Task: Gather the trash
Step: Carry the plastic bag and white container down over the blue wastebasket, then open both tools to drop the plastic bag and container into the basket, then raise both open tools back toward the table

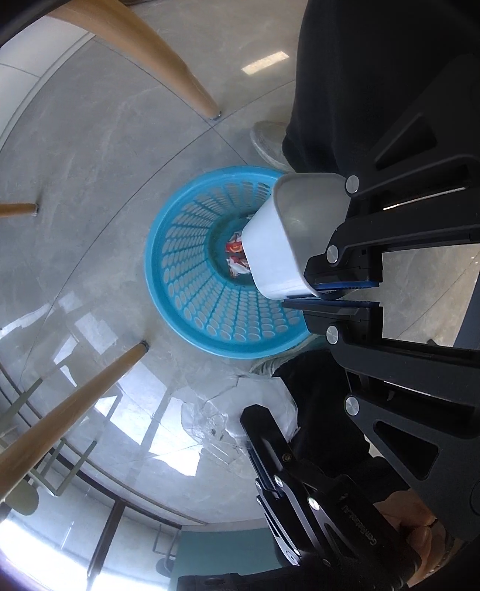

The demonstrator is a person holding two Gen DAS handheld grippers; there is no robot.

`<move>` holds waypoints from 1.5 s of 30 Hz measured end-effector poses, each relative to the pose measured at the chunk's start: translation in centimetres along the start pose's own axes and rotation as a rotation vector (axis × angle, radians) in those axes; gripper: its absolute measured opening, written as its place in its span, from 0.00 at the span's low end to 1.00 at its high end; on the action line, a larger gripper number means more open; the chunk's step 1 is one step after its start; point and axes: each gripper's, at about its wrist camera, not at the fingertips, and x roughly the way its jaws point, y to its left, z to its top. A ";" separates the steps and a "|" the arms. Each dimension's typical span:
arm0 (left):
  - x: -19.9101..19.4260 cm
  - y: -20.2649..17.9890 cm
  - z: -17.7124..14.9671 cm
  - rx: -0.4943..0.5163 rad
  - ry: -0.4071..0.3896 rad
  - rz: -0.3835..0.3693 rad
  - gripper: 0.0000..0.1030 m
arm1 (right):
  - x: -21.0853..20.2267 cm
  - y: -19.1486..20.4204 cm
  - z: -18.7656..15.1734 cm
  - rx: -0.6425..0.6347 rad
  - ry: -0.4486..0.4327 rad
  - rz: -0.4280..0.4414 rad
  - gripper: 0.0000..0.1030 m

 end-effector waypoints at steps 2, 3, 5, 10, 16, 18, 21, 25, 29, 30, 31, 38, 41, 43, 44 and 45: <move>0.8 0.2 0.3 -0.002 0.018 0.004 0.12 | 0.7 -0.3 0.3 0.007 0.008 -0.011 0.04; 1.2 0.3 0.5 -0.002 0.026 0.003 0.12 | 1.1 -0.6 0.4 0.015 0.012 -0.010 0.04; 1.7 0.4 0.7 -0.001 0.037 -0.012 0.12 | 1.4 -1.1 0.7 0.034 0.024 -0.002 0.04; 2.4 0.9 1.1 -0.028 0.055 -0.003 0.19 | 2.0 -1.8 1.0 0.060 0.031 0.009 0.07; 2.0 1.3 1.4 -0.048 0.015 -0.012 0.35 | 2.0 -2.0 1.1 0.069 0.025 -0.002 0.24; 2.0 1.5 1.5 -0.066 0.019 -0.017 0.34 | 1.9 -1.9 1.0 0.066 0.025 -0.009 0.25; 1.4 1.6 1.5 -0.070 0.005 -0.009 0.33 | 1.6 -1.7 0.9 0.056 0.018 -0.017 0.27; 0.2 2.0 1.4 -0.080 -0.010 0.017 0.33 | 0.7 -1.7 0.6 0.047 0.007 -0.045 0.31; -3.4 1.7 1.0 -0.092 -0.045 0.055 0.33 | -1.2 -1.6 0.2 0.032 -0.036 -0.084 0.36; -4.3 1.8 1.0 -0.093 -0.062 0.055 0.33 | -1.8 -1.4 0.0 0.025 -0.048 -0.090 0.36; -5.1 1.9 0.9 -0.094 -0.076 0.050 0.33 | -2.3 -1.2 -0.1 0.018 -0.060 -0.096 0.36; -8.3 0.7 -0.2 -0.016 -0.133 0.088 0.33 | -6.0 -0.1 -2.0 -0.030 -0.122 -0.099 0.42; -9.1 0.0 -0.8 0.022 -0.147 0.096 0.33 | -8.0 0.7 -3.0 -0.067 -0.159 -0.113 0.46; -9.6 -0.4 -1.1 0.039 -0.153 0.095 0.34 | -9.2 1.1 -3.8 -0.090 -0.179 -0.117 0.47; -9.9 -0.6 -1.2 0.048 -0.158 0.098 0.35 | -9.7 1.4 -4.2 -0.101 -0.186 -0.119 0.48; -10.3 -0.7 -1.4 0.056 -0.164 0.101 0.36 | -10.2 1.5 -4.6 -0.111 -0.195 -0.119 0.49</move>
